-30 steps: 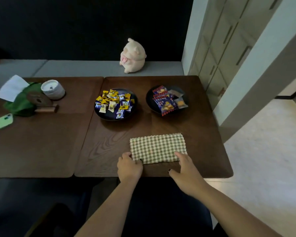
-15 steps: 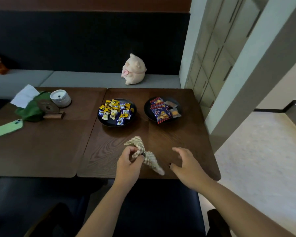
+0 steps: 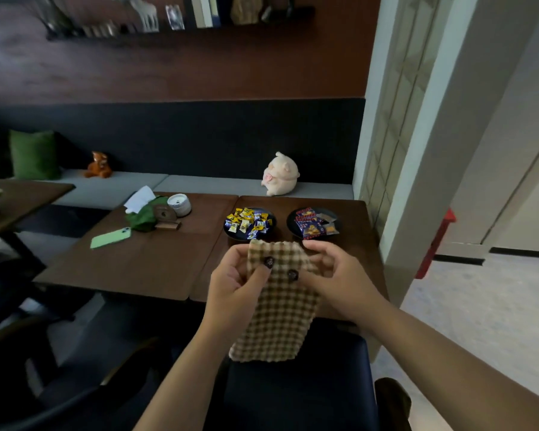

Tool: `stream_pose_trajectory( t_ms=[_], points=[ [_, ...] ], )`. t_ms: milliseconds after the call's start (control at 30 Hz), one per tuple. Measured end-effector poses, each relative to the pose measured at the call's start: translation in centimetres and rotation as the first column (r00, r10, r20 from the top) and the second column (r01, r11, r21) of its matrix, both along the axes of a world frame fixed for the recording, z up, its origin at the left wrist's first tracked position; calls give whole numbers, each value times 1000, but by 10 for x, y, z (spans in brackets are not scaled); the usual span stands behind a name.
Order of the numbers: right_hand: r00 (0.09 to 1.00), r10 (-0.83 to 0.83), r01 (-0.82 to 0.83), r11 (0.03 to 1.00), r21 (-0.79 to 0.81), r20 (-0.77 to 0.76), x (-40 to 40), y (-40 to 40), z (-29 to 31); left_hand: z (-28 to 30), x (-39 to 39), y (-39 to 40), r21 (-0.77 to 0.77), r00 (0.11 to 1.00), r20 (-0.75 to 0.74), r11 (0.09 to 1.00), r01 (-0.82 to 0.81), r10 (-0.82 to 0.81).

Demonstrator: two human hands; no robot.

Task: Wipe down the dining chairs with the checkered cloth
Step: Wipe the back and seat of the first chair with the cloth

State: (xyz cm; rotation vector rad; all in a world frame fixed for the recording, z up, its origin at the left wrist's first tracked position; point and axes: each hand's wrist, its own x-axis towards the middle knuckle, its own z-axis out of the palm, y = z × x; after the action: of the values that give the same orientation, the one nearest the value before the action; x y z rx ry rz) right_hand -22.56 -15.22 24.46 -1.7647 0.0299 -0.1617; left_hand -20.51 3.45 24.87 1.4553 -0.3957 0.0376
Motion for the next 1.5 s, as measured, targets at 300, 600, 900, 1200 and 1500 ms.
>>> stream_pose_trajectory(
  t_ms=[300, 600, 900, 1200, 1500],
  points=[
    [959, -43, 43, 999, 5, 279, -86, 21, 77, 12, -83, 9, -114, 967, -168, 978, 173, -191],
    [904, -156, 213, 972, -103, 399, -165, 18, 104, 13, -140, 6, -47, 932, -193, 952, 303, -306],
    [950, -147, 128, 988, 84, 275, -302, 61, 72, 17, -214, 53, -11, 834, -330, 886, 464, -441],
    [996, 41, 7, 841, -541, 77, -398, 83, 72, 58, -259, 73, 91, 854, -199, 859, 504, -480],
    [966, -260, 228, 849, -476, 0, -412, 69, 46, 47, -313, 42, 384, 822, 67, 774, 503, -566]
  ],
)
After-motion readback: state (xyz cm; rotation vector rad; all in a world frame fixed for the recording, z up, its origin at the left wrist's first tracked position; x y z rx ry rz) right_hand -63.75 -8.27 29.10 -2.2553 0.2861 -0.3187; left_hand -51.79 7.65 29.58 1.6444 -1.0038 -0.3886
